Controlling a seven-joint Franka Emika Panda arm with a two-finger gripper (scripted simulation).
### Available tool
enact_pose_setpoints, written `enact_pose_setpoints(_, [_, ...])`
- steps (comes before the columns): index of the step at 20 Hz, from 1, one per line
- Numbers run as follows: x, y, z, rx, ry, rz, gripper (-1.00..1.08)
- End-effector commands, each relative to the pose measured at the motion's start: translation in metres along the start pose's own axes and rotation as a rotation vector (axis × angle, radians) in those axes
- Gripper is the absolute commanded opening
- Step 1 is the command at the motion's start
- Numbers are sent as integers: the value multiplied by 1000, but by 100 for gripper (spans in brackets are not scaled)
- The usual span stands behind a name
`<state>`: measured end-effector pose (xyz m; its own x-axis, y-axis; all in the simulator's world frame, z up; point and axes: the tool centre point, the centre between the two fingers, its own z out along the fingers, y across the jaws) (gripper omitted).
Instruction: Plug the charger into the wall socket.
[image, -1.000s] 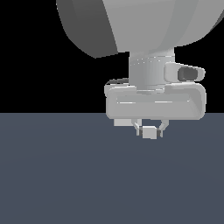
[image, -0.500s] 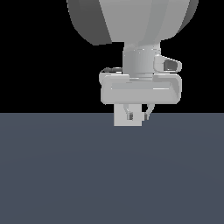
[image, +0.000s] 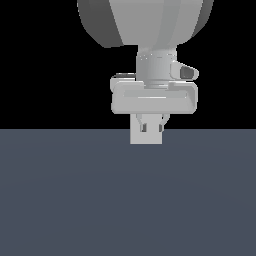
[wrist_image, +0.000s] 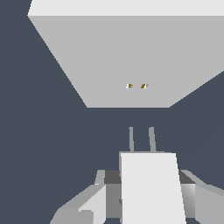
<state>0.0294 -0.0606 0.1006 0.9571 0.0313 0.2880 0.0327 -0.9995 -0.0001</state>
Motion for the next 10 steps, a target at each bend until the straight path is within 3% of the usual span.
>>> enact_pose_setpoints(1, [0,-1,0,1,-1,-2,-100])
enact_pose_setpoints(10, [1,0,1,0,-1,0,-100])
